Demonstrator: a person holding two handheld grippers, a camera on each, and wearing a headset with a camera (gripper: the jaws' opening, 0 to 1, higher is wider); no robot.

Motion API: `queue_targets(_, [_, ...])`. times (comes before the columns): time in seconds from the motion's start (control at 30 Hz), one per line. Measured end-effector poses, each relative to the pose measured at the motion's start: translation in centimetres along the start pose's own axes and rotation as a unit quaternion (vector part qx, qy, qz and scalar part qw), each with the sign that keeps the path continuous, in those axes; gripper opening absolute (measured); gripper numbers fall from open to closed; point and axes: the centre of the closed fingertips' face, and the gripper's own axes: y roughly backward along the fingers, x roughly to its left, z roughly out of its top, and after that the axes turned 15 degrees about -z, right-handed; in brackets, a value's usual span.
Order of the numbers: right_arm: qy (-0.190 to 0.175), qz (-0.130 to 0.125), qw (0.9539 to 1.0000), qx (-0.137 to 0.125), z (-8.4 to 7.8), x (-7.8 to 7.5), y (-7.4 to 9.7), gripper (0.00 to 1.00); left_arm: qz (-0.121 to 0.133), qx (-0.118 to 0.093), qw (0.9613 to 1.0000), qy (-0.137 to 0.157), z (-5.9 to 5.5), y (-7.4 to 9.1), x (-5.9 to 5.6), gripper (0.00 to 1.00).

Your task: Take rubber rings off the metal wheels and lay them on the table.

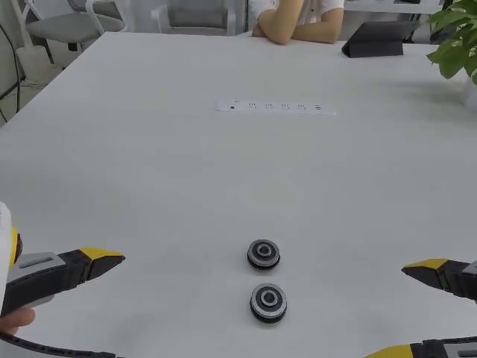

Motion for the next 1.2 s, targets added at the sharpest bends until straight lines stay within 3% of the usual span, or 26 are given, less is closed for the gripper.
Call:
queue_targets(0.2, [-0.001, 0.000, 1.0000, -0.008, 0.3, 0.0, 0.1, 0.88, -0.005, 0.005, 1.0000, -0.004, 0.0, -0.1, -0.2, 0.96])
queue_targets(0.37, [-0.020, -0.004, 0.9993, -0.030, 1.3, -0.4, 0.5, 0.87, -0.015, 0.000, 0.9998, -0.013, 0.3, -0.2, -0.6, 0.96])
queue_targets(0.5, [-0.035, -0.017, 0.9969, -0.069, 3.0, -1.0, 1.2, 0.83, -0.012, -0.001, 0.9998, -0.016, 0.6, -0.1, -0.5, 0.97])
queue_targets(0.7, [-0.032, -0.017, 0.9963, -0.078, 3.8, -1.0, 1.5, 0.85, -0.012, 0.007, 0.9995, -0.028, 0.8, 0.1, -0.4, 0.98])
queue_targets(0.9, [-0.020, -0.012, 0.9947, -0.100, 6.1, -0.8, 1.8, 0.85, -0.016, -0.001, 0.9989, -0.043, 2.2, 0.2, -0.3, 0.98])
queue_targets(1.2, [0.007, 0.000, 0.9906, -0.137, 9.3, -0.6, 1.7, 0.83, -0.018, -0.003, 0.9962, -0.085, 5.4, 0.4, -0.3, 0.98])
